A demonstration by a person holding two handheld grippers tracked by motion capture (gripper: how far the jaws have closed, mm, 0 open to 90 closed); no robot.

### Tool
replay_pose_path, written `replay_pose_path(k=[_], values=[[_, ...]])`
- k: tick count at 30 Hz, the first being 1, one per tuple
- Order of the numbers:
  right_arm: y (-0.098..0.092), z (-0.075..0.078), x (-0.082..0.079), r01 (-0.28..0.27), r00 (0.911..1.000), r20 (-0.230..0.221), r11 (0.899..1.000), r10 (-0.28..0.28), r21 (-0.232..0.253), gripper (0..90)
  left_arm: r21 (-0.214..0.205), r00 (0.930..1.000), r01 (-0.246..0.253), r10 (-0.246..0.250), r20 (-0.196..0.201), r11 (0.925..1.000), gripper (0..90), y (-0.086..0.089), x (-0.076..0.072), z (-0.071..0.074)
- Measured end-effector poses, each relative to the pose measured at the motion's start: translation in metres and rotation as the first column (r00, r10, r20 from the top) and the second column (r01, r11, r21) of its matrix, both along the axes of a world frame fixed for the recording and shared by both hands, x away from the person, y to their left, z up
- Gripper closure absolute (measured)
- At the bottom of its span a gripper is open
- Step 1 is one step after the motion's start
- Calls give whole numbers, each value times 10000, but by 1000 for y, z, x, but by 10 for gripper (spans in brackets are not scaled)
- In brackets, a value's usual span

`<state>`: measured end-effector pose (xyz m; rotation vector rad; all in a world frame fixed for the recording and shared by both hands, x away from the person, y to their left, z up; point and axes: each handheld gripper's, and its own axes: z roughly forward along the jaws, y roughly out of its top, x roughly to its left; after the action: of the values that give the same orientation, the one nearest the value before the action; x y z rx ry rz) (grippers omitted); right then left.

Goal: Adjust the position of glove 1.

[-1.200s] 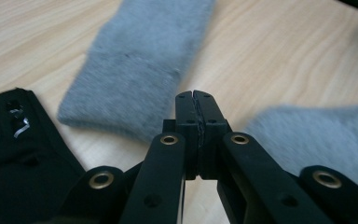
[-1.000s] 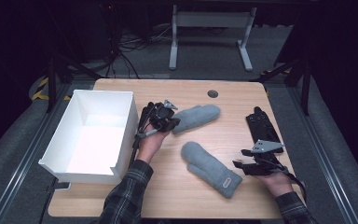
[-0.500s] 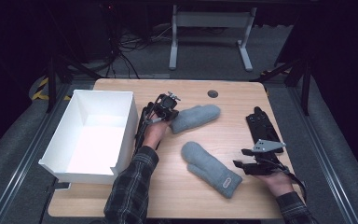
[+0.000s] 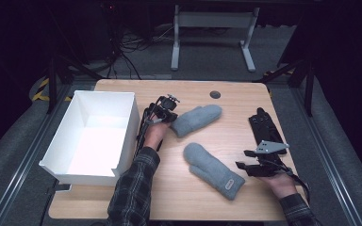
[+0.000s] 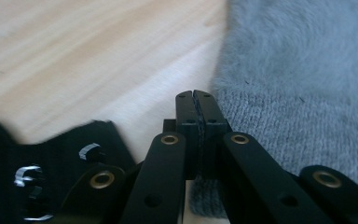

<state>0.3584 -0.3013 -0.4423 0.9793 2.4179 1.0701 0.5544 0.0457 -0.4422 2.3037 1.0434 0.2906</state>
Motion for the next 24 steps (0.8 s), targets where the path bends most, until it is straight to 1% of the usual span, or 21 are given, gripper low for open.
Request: replay_pose_path(k=[3,4,6,7,9,10,12,13,14,17,18,19,20,21,22,23,24], values=[[0,0,0,15,10000,-6,10000,-15,-29,390,-178,9991,345,-350,-242,9992,899,-3,-7,-2],[0,0,0,11,10000,2,10000,-11,-4,390,-248,9982,457,-466,-367,9986,899,-5,-10,-3],[1,0,0,18,10000,-4,10000,-18,4,390,-337,9963,685,-701,-494,9971,899,-9,-14,-5],[1,0,0,15,10000,2,10000,-15,13,390,-412,9955,788,-808,-486,9960,899,-12,-18,-5],[1,0,0,7,10000,9,10000,-7,11,390,-412,9938,977,-997,-492,9944,899,-16,-22,-5],[1,0,0,7,10000,10,10000,-7,6,390,-412,9938,977,-997,-492,9944,899,-16,-22,-5],[1,0,1,15,10000,-1,10000,-15,4,390,-564,9903,1226,-1258,-587,9909,899,-23,-27,-6],[1,0,1,24,10000,-9,10000,-24,-10,390,-564,9903,1226,-1258,-587,9909,899,-23,-27,-6],[1,0,1,29,10000,-14,10000,-29,-11,390,-639,9872,1416,-1457,-653,9879,899,-28,-31,-6],[1,0,1,27,10000,-14,10000,-27,-17,390,-751,9816,1748,-1797,-646,9817,899,-38,-36,-7],[1,0,1,33,10000,-12,10000,-33,-22,390,-702,9793,1868,-1914,-658,9799,899,-41,-36,-7],[1,0,1,35,10000,-14,10000,-35,-23,390,-784,9786,1901,-1953,-647,9786,899,-44,-37,-7],[1,0,1,47,10000,-12,10000,-47,-23,390,-806,9763,2005,-2060,-670,9764,899,-48,-38,-7],[1,0,1,47,10000,-12,10000,-47,-23,390,-806,9763,2005,-2060,-670,9764,899,-48,-38,-7],[1,0,1,54,10000,-8,10000,-54,-22,390,-884,9725,2159,-2222,-692,9724,899,-54,-40,-7],[1,0,1,48,10000,-3,10000,-48,-22,390,-861,9703,2267,-2326,-669,9702,899,-57,-40,-7],[1,0,1,48,10000,0,10000,-48,-30,390,-861,9703,2267,-2326,-669,9702,899,-57,-40,-7]])
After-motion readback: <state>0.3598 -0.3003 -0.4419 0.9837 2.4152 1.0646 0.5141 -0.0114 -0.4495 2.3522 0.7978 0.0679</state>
